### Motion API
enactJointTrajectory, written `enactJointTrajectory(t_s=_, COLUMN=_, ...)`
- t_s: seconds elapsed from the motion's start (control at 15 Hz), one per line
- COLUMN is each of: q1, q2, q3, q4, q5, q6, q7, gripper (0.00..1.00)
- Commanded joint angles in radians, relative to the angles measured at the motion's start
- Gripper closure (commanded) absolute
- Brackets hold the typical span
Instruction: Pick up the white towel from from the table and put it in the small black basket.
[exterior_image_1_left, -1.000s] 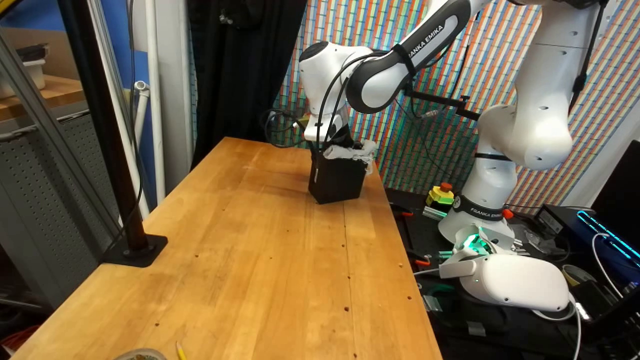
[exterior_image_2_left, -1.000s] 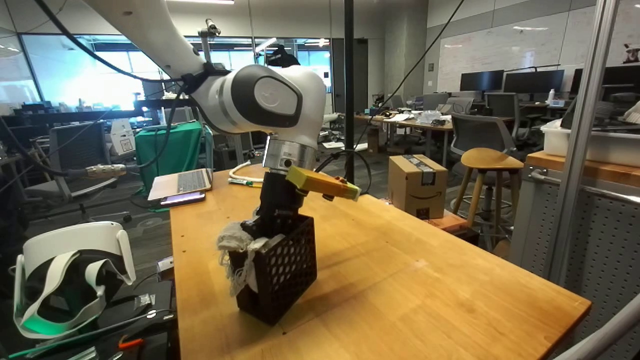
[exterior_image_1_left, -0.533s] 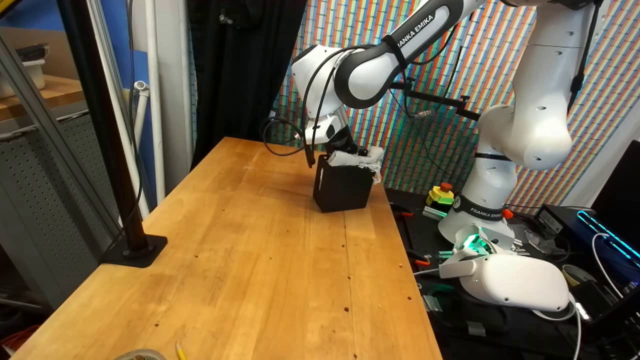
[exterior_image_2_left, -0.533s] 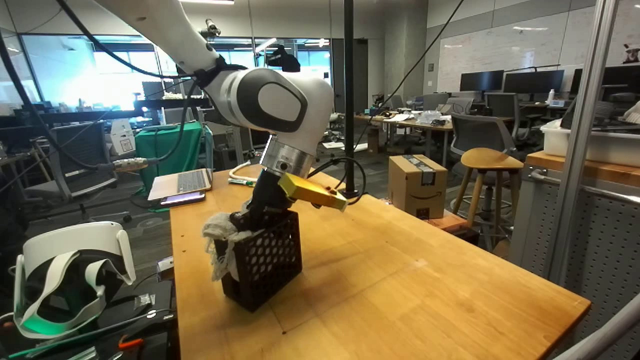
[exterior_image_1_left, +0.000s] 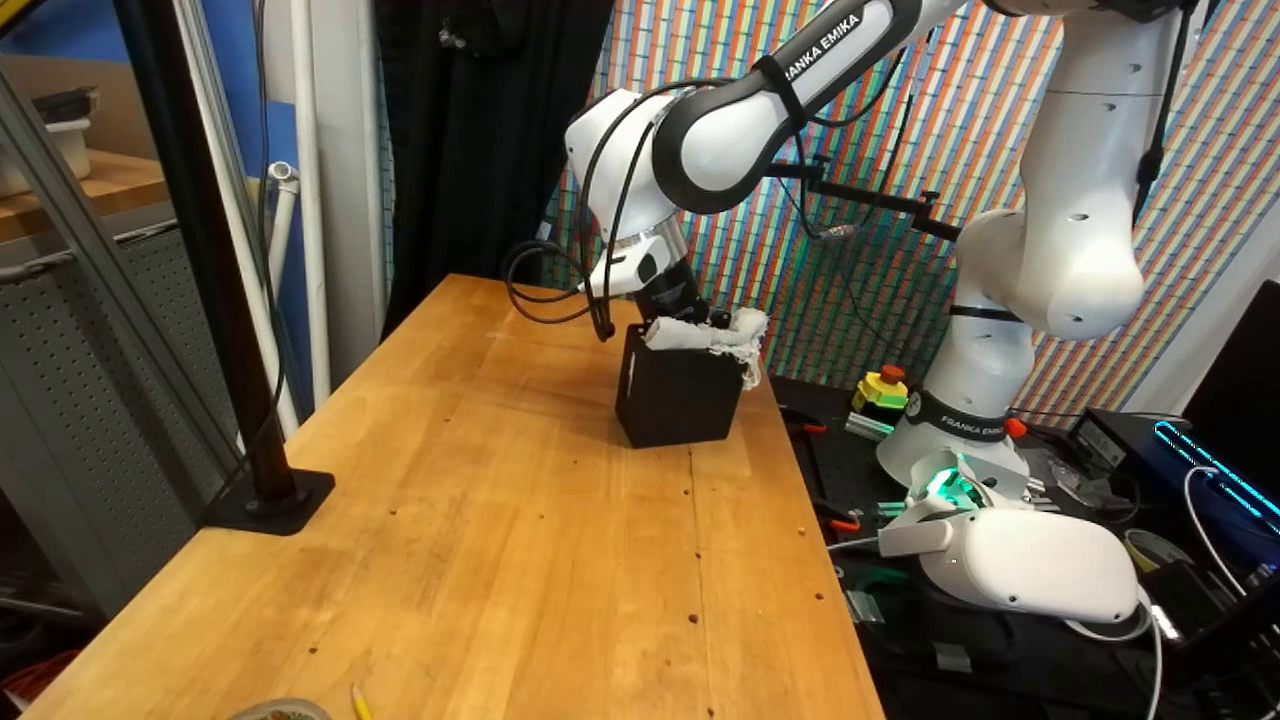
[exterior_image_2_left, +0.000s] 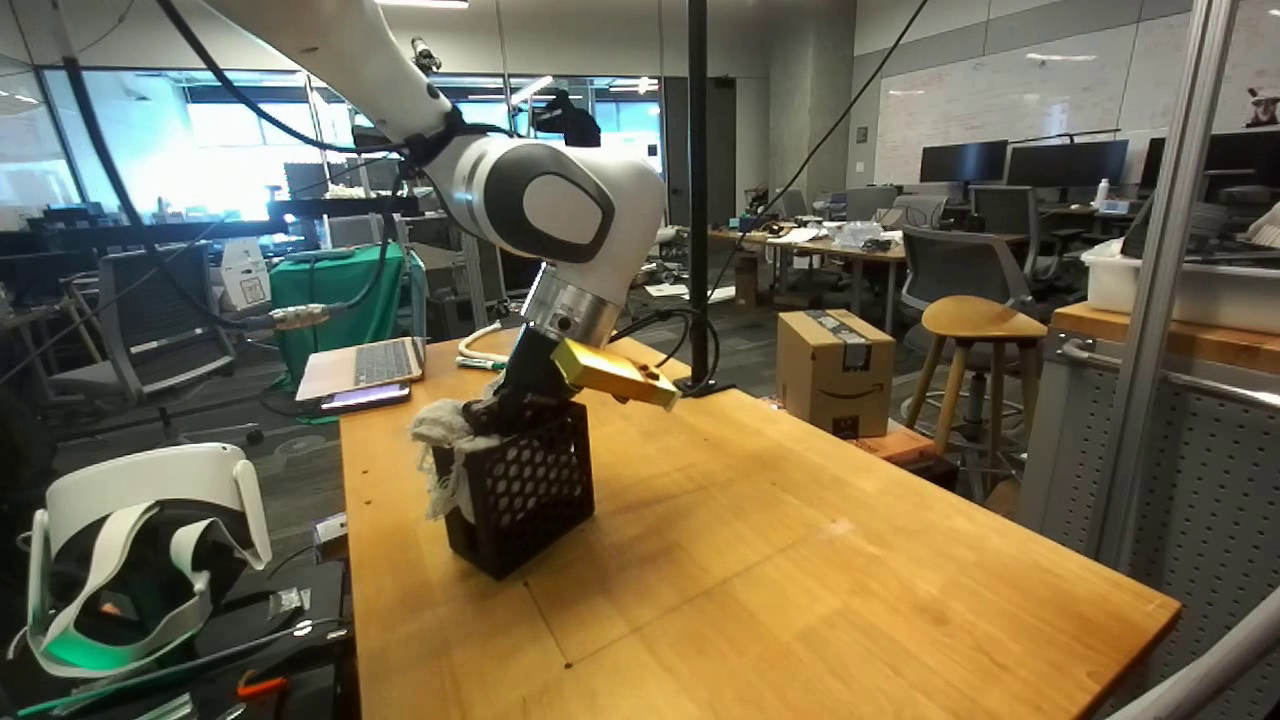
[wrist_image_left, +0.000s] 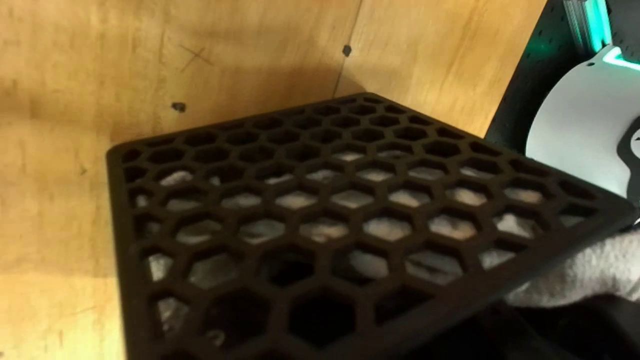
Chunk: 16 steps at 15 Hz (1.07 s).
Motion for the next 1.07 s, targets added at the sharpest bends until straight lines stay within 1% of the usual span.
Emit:
enactJointTrajectory(t_s=0.0, q1=0.004, q2=0.035, q3=0.018, q4=0.078, q5=0.002, q6=0.012, q7=0.034, gripper=0.97)
enactJointTrajectory(t_s=0.2, q1=0.000, q2=0.012, q3=0.020, q4=0.081, q5=-0.019, q6=0.046, q7=0.044, gripper=0.97)
enactJointTrajectory(t_s=0.4, q1=-0.011, q2=-0.065, q3=0.012, q4=0.043, q5=-0.024, q6=0.098, q7=0.032, gripper=0.96)
enactJointTrajectory(t_s=0.53, q1=-0.014, q2=-0.100, q3=0.004, q4=0.031, q5=-0.043, q6=0.113, q7=0.041, gripper=0.96)
enactJointTrajectory(t_s=0.67, q1=-0.012, q2=-0.140, q3=-0.003, q4=0.005, q5=-0.083, q6=0.123, q7=0.052, gripper=0.96)
enactJointTrajectory(t_s=1.0, q1=0.007, q2=-0.227, q3=0.003, q4=-0.094, q5=-0.230, q6=0.129, q7=0.144, gripper=0.96)
